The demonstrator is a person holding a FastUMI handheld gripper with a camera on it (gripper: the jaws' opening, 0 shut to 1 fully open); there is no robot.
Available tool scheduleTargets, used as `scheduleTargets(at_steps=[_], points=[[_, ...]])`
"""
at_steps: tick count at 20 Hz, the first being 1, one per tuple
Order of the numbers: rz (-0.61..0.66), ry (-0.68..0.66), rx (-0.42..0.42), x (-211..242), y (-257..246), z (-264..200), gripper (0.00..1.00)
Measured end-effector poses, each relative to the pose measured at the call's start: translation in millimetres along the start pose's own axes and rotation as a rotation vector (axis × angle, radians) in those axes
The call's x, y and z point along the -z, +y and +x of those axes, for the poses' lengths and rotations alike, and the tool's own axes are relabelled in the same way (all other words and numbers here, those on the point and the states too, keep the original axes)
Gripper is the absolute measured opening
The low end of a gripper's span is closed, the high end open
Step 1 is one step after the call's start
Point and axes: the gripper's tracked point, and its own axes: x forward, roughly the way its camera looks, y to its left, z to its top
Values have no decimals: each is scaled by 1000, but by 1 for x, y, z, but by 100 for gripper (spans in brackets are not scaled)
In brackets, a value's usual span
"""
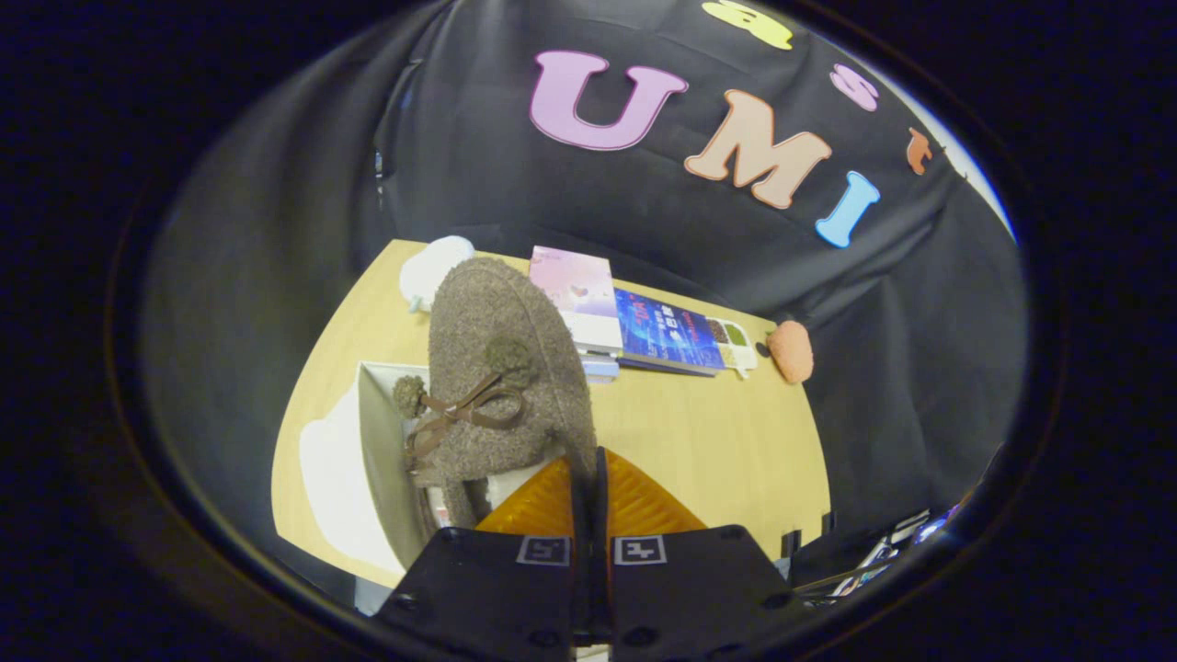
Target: Open the storage box then place both shoes into the box .Put the left shoe in first, then the right shoe, with the right side of both shoes facing outward in a uniform manner.
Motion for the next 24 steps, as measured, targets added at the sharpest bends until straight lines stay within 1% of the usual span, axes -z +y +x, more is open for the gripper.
scheduleTargets(at_steps=[3, 6, 8, 13, 19, 24], points=[[-33, 46, 8, 17, 14, 21, 4], [-99, 113, 29, 38, 18, 46, 4], [-115, 149, 32, 51, 24, 60, 4], [-96, 225, 17, 76, 34, 88, 4], [-82, 281, -2, 97, 40, 114, 4], [-107, 324, -10, 112, 47, 133, 4]])
